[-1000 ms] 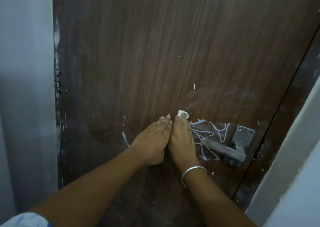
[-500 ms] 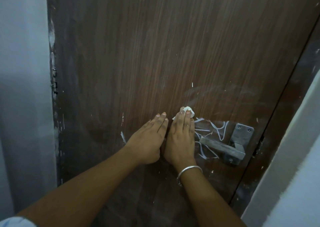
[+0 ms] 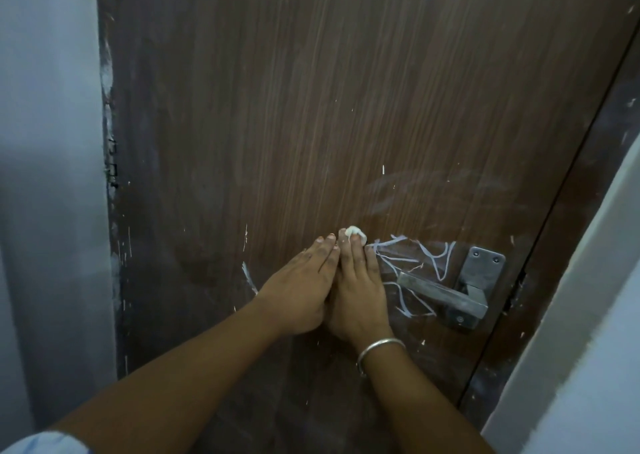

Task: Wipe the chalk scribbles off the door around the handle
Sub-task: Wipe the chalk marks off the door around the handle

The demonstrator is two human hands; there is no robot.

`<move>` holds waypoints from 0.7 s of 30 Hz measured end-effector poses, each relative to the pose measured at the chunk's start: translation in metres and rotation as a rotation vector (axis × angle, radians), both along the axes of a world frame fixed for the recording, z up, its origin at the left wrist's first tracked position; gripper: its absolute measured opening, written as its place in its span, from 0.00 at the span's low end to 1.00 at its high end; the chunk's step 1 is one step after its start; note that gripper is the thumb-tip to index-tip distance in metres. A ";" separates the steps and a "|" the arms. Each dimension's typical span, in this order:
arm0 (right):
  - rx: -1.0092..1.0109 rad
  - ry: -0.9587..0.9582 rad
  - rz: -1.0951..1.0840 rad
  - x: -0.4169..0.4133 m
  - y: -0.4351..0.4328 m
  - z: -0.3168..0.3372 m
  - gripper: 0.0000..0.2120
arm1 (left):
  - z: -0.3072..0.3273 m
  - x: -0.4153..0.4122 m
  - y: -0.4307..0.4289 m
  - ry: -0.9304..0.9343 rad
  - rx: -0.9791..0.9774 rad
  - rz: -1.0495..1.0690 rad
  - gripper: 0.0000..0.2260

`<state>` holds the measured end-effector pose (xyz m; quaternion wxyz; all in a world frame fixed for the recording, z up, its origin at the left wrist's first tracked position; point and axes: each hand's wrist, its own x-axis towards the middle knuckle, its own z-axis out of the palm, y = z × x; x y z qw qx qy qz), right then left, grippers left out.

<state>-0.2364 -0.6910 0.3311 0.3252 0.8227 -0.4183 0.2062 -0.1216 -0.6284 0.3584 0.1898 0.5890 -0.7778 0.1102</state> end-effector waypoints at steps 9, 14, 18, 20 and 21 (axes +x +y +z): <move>0.136 0.261 -0.038 -0.036 0.007 -0.064 0.49 | -0.005 0.005 0.004 -0.004 -0.004 -0.007 0.38; 0.047 0.203 -0.074 -0.020 0.001 -0.033 0.48 | -0.009 0.009 0.003 -0.026 0.012 0.008 0.38; 0.053 0.220 -0.053 -0.021 -0.004 -0.033 0.47 | -0.009 0.004 0.000 -0.019 0.012 -0.013 0.39; 0.084 0.252 -0.046 -0.033 -0.001 -0.046 0.45 | -0.008 0.003 0.000 -0.015 0.014 -0.020 0.38; 0.098 0.286 -0.049 -0.039 0.001 -0.053 0.42 | -0.008 0.002 0.000 -0.014 0.016 -0.023 0.38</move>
